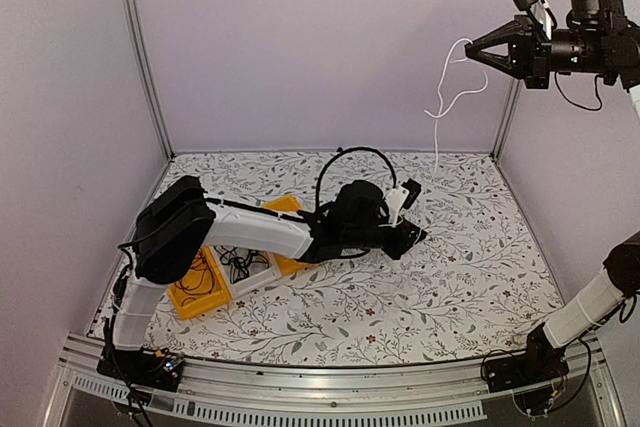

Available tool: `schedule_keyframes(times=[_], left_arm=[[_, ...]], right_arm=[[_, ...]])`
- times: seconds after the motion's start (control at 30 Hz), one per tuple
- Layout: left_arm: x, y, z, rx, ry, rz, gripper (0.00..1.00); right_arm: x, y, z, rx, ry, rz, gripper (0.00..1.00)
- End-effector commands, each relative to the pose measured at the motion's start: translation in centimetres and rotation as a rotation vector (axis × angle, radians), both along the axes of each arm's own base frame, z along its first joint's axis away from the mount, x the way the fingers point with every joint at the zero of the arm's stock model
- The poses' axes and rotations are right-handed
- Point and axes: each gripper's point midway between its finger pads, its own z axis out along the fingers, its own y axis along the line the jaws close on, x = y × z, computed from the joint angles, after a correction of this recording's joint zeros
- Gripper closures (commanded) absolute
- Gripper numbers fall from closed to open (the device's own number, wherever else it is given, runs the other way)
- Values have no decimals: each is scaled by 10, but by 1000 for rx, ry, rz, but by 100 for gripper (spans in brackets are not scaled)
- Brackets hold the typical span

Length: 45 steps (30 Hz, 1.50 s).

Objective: Untangle the cables

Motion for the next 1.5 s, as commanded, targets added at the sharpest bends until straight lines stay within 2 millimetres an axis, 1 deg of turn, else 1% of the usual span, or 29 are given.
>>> schedule_keyframes(times=[0.0,0.03,0.1,0.17,0.27,0.33,0.4,0.47,0.5,0.57,0.63,0.7,0.73,0.77,0.83,0.9,0.93,1.0,1.07,1.1,1.17,1.2,1.23,1.3,1.33,1.37,1.47], left_arm=[[-8,0,-5,-46,47,-36,89],[-11,5,-12,-34,61,-32,95],[-15,17,-24,-13,84,-16,100],[-18,28,-36,8,102,4,100],[-21,41,-51,48,134,25,99],[-20,48,-58,90,151,51,85],[-15,57,-56,119,139,99,70],[-10,68,-46,128,124,148,61],[-8,74,-41,131,118,169,58],[-6,87,-6,93,82,207,54],[-3,103,26,53,41,263,50],[-1,121,53,35,22,325,46],[0,131,64,38,13,357,44],[2,143,73,44,11,398,41],[5,171,83,83,21,501,39],[3,195,99,70,22,562,37],[0,210,96,96,30,594,34],[-4,238,104,82,46,673,31],[-10,263,115,49,54,728,28],[-12,274,119,32,57,752,27],[-19,292,133,-19,56,774,26],[-24,298,145,-61,44,760,25],[-29,302,157,-104,27,741,21],[-39,314,184,-208,-1,714,19],[-43,320,200,-275,-20,702,18],[-49,330,219,-343,-37,696,18],[-54,355,244,-425,-53,744,18]], right_arm=[[-1,2,34,96,-25,-17,100],[-2,1,41,116,-35,-26,100],[-3,0,56,149,-74,-39,100],[-3,-2,70,182,-108,-58,100],[-3,-3,83,217,-131,-70,100],[-1,-2,83,222,-124,-66,100],[2,-1,81,220,-115,-59,100],[5,1,79,218,-108,-55,100],[8,2,76,215,-104,-54,100],[18,4,64,195,-85,-62,100],[29,8,46,169,-66,-58,100],[35,11,37,164,-65,-53,100],[36,12,35,168,-64,-50,100],[37,13,35,172,-65,-44,100],[44,16,34,184,-50,-36,100],[49,21,37,203,-48,-18,100],[50,23,40,212,-51,-9,100],[53,32,43,226,-44,9,100],[54,43,45,236,-46,33,100],[56,52,43,236,-39,50,100],[58,67,41,240,-39,68,100],[60,76,38,240,-34,76,100],[59,83,38,241,-36,85,100],[61,99,33,235,-35,94,100],[68,108,26,226,-26,91,100],[70,116,22,221,-26,93,100],[79,135,15,215,-30,95,100]])
